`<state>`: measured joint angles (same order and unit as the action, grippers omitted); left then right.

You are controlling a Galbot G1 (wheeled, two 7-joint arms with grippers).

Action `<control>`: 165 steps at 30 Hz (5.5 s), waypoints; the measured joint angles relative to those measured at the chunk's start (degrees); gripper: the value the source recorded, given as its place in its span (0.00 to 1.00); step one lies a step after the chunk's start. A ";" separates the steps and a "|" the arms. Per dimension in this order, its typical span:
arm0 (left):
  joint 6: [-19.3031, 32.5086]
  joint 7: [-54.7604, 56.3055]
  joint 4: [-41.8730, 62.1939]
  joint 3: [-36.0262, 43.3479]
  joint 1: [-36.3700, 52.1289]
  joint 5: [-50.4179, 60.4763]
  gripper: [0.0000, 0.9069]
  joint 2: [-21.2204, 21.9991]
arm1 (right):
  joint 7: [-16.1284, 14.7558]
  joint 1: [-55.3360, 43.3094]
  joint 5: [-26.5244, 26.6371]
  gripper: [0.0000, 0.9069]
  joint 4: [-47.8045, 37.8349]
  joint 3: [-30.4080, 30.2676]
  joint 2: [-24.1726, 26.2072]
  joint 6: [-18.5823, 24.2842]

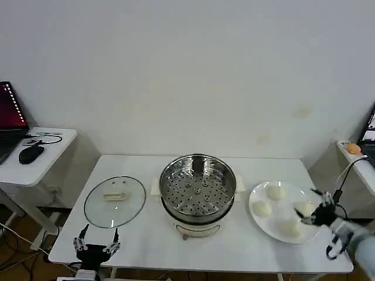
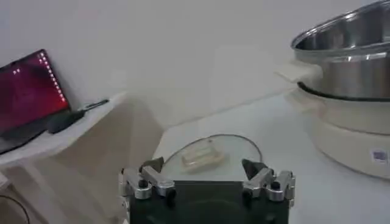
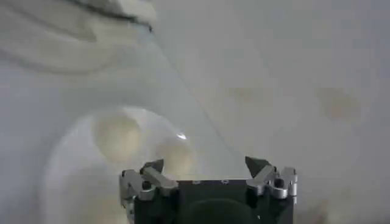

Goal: Take steamed baozi put them in steamer then cover it.

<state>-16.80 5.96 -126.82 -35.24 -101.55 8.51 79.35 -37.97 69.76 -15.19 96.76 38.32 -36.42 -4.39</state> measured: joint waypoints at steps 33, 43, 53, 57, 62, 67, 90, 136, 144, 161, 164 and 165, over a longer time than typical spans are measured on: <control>-1.45 -2.69 -2.00 -2.99 -1.00 0.83 1.00 1.36 | -22.53 -58.21 -8.79 1.00 -38.98 -60.24 -5.15 11.08; -1.07 -2.82 -1.23 -3.60 -1.02 0.86 1.00 1.43 | -22.30 -60.48 -9.29 1.00 -43.21 -64.04 -8.71 11.09; -1.16 -2.91 -0.86 -3.43 -0.52 0.89 1.00 1.72 | -21.57 -61.36 -10.34 0.89 -45.83 -66.05 -10.80 10.36; -1.13 -2.91 -1.00 -3.45 -0.65 0.89 1.00 1.85 | -21.46 -61.68 -10.60 0.83 -46.37 -66.75 -11.05 10.10; -1.12 -2.86 -1.21 -3.42 -0.70 0.92 1.00 2.01 | -21.40 -62.03 -10.59 0.77 -46.52 -67.08 -11.22 9.93; -0.88 -2.84 -1.39 -3.20 -1.02 1.06 1.00 2.06 | -21.24 -62.09 -10.16 0.62 -46.47 -67.25 -11.07 9.93; -0.46 -2.77 -1.78 -2.60 -1.75 1.57 1.00 1.72 | -21.90 -67.50 -4.65 0.53 -39.42 -71.02 -5.42 9.44; -0.18 -2.45 -2.15 -5.89 -2.75 1.98 1.00 3.35 | -5.93 -99.01 -1.40 0.56 -27.40 -109.05 -25.90 38.92; -0.18 -2.46 -2.01 -5.80 -2.51 1.87 1.00 3.48 | -3.87 -97.17 -7.33 0.56 -31.96 -109.25 -30.42 43.14; -0.08 -2.47 -1.92 -5.94 -2.50 1.74 1.00 3.52 | -1.81 -94.11 -14.25 0.80 -40.70 -108.94 -36.11 47.52; -0.11 -2.47 -1.96 -5.95 -2.52 1.74 1.00 3.56 | -1.75 -94.17 -14.81 1.00 -40.98 -108.96 -36.34 47.84; -0.12 -2.47 -1.98 -5.95 -2.53 1.74 1.00 3.58 | -1.73 -94.29 -14.84 1.00 -40.99 -108.97 -36.35 47.93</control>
<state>-16.92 3.49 -128.80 -41.19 -104.07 10.25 82.93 -39.70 -24.54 -30.03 55.76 -70.65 -72.77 43.54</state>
